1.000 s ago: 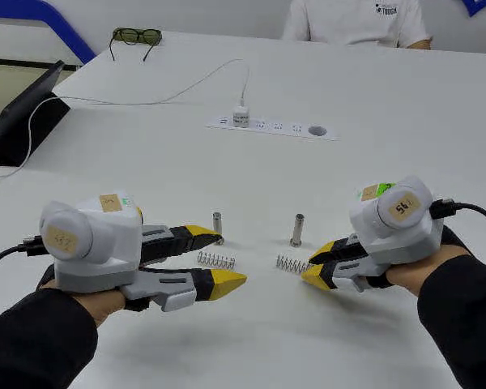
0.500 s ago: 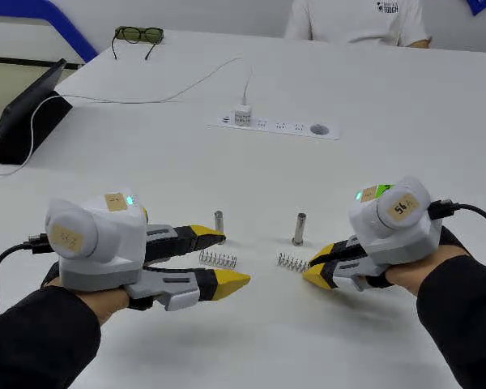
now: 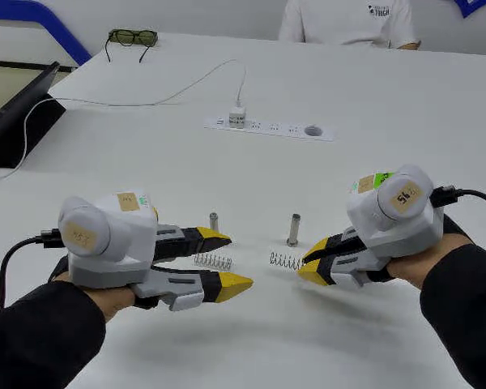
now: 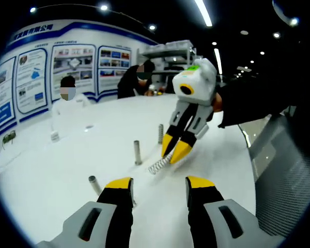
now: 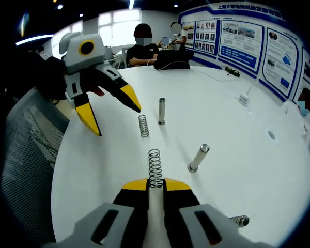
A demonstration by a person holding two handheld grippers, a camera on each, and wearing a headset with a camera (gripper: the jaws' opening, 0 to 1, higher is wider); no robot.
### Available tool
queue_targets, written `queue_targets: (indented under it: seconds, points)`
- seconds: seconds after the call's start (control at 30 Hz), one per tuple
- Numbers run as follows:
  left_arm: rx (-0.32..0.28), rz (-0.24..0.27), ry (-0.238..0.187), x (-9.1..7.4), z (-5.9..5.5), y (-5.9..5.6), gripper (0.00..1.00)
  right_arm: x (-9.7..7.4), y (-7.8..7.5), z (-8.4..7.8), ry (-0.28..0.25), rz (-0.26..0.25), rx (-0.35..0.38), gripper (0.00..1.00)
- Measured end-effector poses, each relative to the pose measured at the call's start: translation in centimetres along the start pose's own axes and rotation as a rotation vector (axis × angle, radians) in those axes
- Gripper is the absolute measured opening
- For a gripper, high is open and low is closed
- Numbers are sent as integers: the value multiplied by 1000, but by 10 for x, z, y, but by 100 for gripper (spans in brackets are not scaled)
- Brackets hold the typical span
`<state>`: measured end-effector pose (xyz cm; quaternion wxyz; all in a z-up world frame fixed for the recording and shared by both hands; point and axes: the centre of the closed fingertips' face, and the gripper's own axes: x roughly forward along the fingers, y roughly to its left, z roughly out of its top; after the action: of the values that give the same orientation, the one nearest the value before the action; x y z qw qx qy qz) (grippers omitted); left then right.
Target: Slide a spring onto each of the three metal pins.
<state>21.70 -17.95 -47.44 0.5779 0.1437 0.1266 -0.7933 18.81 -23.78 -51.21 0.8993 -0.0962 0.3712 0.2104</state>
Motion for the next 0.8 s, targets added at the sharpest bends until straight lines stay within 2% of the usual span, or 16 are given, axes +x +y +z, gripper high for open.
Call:
queue_targets:
  seconds: [0.33,0.53,0.8]
  points:
    - [33,-25,30,6,-5,-2,39,-4,19,13,2,56,-48,11]
    - [61,-42,48,8,-7,-7,37,-6,30,24,-10,89,-75,11]
    - [101,-64,63,10,-8,-14,31,-6,43,31,0,127,-121,11]
